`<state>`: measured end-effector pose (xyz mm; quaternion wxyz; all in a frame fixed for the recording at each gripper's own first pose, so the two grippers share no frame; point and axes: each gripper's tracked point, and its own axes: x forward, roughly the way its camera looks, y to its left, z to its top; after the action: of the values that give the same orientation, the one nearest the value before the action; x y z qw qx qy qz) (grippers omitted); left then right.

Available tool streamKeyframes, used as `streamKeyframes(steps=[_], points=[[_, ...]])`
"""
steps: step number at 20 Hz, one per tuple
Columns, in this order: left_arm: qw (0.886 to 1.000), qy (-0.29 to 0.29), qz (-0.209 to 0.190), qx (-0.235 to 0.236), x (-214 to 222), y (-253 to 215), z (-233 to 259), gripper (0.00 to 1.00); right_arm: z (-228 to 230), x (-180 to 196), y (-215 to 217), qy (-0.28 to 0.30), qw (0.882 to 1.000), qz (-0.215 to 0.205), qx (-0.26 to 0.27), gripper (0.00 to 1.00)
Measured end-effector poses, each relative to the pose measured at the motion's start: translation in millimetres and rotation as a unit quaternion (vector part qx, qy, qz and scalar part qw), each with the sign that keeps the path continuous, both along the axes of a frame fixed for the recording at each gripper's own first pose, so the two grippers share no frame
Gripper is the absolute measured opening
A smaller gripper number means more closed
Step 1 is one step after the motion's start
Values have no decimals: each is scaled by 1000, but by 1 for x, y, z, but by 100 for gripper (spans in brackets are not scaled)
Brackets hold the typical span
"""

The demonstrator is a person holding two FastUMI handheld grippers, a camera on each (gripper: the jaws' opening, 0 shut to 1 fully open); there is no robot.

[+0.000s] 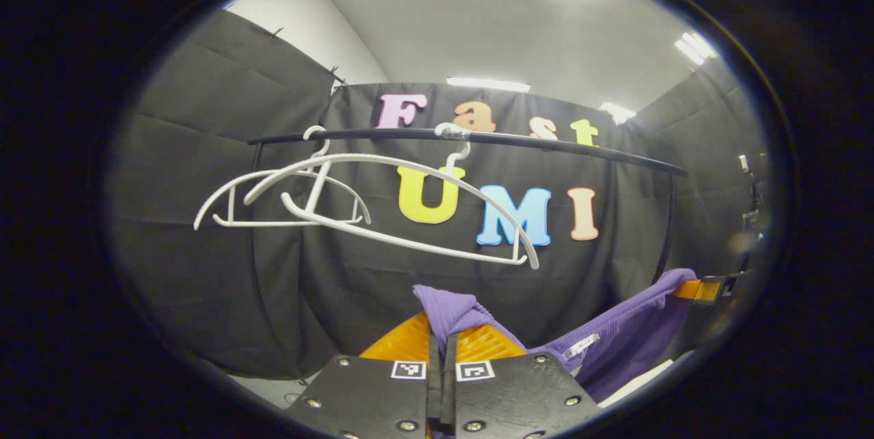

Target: Grasp the clothes on the hanger with both hands and then place them into the laundry hamper below.

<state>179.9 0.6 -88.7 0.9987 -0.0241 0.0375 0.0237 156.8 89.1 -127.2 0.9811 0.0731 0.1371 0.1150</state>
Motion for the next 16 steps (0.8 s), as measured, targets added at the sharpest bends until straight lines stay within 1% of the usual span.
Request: streamKeyframes(steps=[3,4,8,9,10,11,12,13,16], points=[[1000,8,-1,19,-25,18,-2,1,-7,-23,13,12,1000,1,0,0],[1000,13,-6,20,-39,21,-9,1,-11,-33,19,18,1000,0,-1,0],[998,48,-29,4,-71,43,-38,1,-25,-75,42,48,999,-12,-2,0],[998,54,-32,6,-78,49,-44,5,-28,-86,47,56,998,-17,-2,0],[998,59,-36,9,-86,56,-50,1,-33,-96,52,62,998,-21,-4,0],[997,63,-41,10,-92,61,-56,5,-37,-108,56,67,997,-25,-7,0],[997,67,-47,7,-90,65,-59,5,-40,-118,61,69,997,-27,-12,1],[996,71,-56,3,-94,69,-65,1,-43,-127,65,68,997,-29,-19,1],[994,85,-72,-5,-108,84,-90,1,-63,-158,73,82,995,-39,-33,1]])
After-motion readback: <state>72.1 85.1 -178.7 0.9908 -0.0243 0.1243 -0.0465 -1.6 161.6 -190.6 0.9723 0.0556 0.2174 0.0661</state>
